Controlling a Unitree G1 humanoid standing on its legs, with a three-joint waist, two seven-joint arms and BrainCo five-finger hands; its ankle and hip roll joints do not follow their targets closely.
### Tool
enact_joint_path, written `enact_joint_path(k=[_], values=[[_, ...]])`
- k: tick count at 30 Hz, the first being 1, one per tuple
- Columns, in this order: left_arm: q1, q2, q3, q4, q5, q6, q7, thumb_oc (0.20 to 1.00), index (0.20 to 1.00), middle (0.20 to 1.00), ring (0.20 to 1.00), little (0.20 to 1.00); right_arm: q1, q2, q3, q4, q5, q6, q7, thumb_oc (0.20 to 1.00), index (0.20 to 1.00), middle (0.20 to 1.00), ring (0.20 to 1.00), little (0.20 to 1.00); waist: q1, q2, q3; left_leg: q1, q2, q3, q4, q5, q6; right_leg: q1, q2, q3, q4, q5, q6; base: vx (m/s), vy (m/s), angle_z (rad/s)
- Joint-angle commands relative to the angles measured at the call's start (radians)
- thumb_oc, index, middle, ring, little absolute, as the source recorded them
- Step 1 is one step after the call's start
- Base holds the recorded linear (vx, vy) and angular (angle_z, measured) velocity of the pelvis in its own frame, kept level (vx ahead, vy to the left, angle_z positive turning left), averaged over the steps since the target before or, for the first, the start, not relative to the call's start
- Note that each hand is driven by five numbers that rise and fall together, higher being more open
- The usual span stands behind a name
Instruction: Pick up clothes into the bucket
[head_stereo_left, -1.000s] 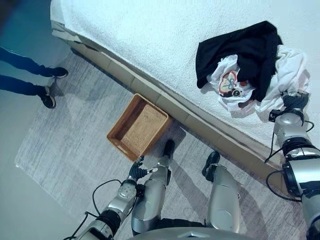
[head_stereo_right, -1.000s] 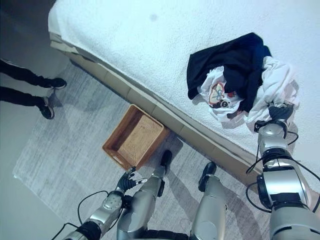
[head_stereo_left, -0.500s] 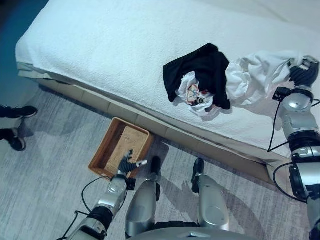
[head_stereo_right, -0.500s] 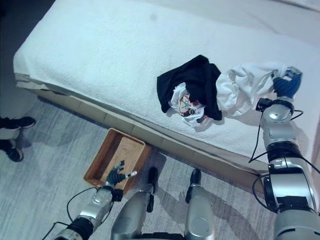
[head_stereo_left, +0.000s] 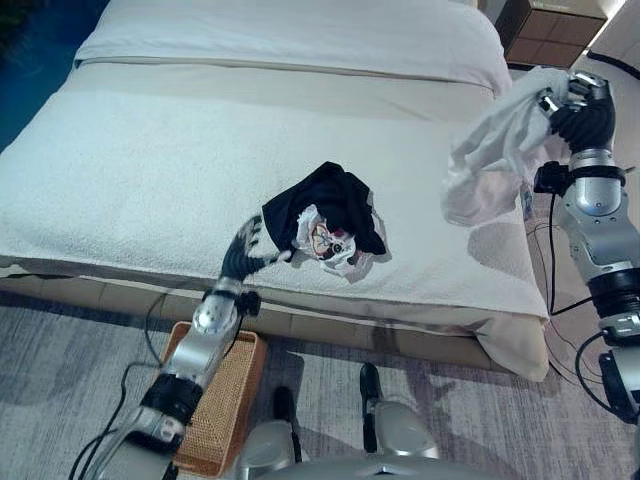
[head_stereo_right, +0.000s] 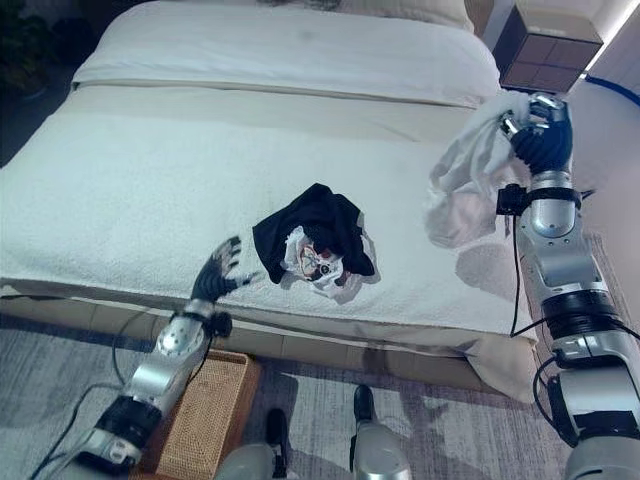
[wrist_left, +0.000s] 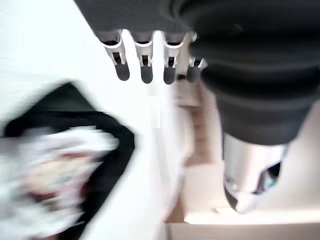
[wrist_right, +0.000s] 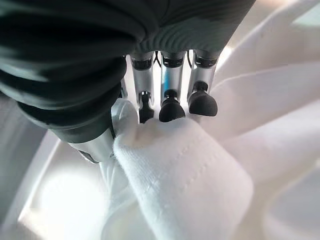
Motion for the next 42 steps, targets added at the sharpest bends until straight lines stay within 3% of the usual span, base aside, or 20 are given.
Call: enact_joint_path(k=[1, 13, 22, 23, 25, 42], values=[[-0.105, 0.008, -0.105, -0.015, 0.059, -0.027, -0.025, 1.000, 1.000, 1.000, 1.000, 1.000, -0.036, -0.026, 0.075, -0.137, 0.110, -0.029, 0.117, 0.200, 0.200, 0.200, 0.200, 0.200, -0.007, -0.058, -0.106, -0.033, -0.014, 0.001, 0.105, -0.107, -0.003, 0.026, -0.042, -0.016, 0.073, -0.094, 0.070, 0.05, -0.002, 0.02], [-0.306, -0.110, -0.314, 0.048, 0.043, 0.010, -0.095, 1.000, 1.000, 1.000, 1.000, 1.000, -0.090, 0.016, 0.282, -0.375, 0.296, 0.020, 0.304, 0.200, 0.200, 0.200, 0.200, 0.200, -0.030, -0.049, -0.153, 0.023, -0.009, 0.009, 0.071, -0.101, -0.004, 0.082, -0.039, -0.021, 0.043, -0.096, 0.066, 0.02, 0.001, -0.02], [-0.321, -0.161, -0.373, 0.081, 0.007, 0.031, -0.140, 1.000, 1.000, 1.000, 1.000, 1.000, -0.077, 0.066, 0.294, -0.490, 0.385, 0.010, 0.349, 0.200, 0.200, 0.200, 0.200, 0.200, -0.027, -0.045, -0.156, 0.029, -0.008, -0.006, 0.065, -0.094, -0.005, 0.104, -0.038, -0.043, 0.032, -0.099, 0.063, 0.00, -0.002, 0.00], [-0.313, -0.162, -0.373, 0.076, -0.021, 0.030, -0.145, 0.846, 0.846, 0.846, 0.846, 0.846, -0.072, 0.072, 0.287, -0.499, 0.391, 0.008, 0.349, 0.200, 0.200, 0.200, 0.200, 0.200, -0.026, -0.044, -0.155, 0.029, -0.009, -0.008, 0.065, -0.094, -0.005, 0.105, -0.038, -0.045, 0.032, -0.099, 0.063, 0.00, -0.012, 0.03], [-0.298, -0.170, -0.373, 0.070, -0.075, 0.033, -0.152, 0.200, 0.200, 0.200, 0.200, 0.200, -0.057, 0.081, 0.279, -0.503, 0.397, 0.006, 0.348, 0.200, 0.200, 0.200, 0.200, 0.200, -0.026, -0.044, -0.153, 0.028, -0.009, -0.012, 0.067, -0.093, -0.005, 0.107, -0.040, -0.050, 0.035, -0.100, 0.062, 0.00, -0.008, 0.04], [-0.091, -0.225, -0.207, 0.082, -0.120, 0.041, -0.050, 0.200, 0.200, 0.200, 0.200, 0.200, 0.228, 0.171, 0.110, -0.611, 0.555, -0.011, 0.359, 0.216, 0.216, 0.216, 0.216, 0.216, -0.010, -0.057, -0.136, 0.009, -0.019, -0.052, 0.069, -0.087, -0.002, 0.104, -0.049, -0.082, 0.063, -0.116, 0.054, 0.00, -0.005, 0.08]])
